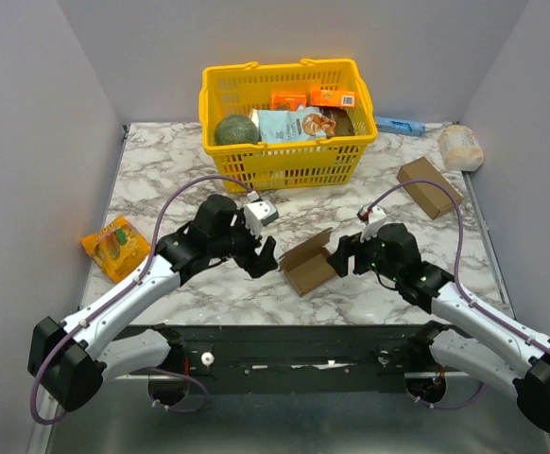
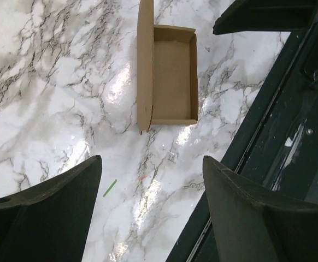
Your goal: Fold the paper box
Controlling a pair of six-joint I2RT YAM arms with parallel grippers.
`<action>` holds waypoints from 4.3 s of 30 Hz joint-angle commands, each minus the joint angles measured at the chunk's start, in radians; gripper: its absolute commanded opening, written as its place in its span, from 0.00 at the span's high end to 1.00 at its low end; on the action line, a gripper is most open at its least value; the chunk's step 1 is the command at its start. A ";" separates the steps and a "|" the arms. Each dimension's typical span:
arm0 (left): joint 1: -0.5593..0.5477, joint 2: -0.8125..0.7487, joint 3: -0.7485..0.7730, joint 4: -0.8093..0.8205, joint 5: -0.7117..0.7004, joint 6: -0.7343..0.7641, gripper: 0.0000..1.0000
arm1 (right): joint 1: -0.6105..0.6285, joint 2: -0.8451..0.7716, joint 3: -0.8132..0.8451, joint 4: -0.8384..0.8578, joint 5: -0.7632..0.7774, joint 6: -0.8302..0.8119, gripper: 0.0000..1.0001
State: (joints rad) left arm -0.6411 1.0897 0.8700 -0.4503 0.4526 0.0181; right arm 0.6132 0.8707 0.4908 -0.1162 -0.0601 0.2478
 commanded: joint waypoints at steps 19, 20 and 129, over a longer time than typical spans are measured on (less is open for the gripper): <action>-0.221 0.137 -0.312 0.711 -0.494 -0.374 0.45 | -0.033 -0.048 -0.139 0.233 -0.084 0.194 0.16; -0.221 0.144 -0.313 0.716 -0.486 -0.371 0.51 | -0.033 -0.062 -0.147 0.216 -0.080 0.196 0.16; -0.140 0.001 -0.121 0.386 0.046 -0.239 0.41 | -0.033 -0.317 0.080 -0.208 -0.142 -0.021 0.96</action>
State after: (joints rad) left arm -0.7746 1.1004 0.7284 -0.0513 0.5701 -0.2146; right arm 0.5751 0.5571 0.5804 -0.3538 -0.2279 0.2321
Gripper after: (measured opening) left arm 0.579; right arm 0.048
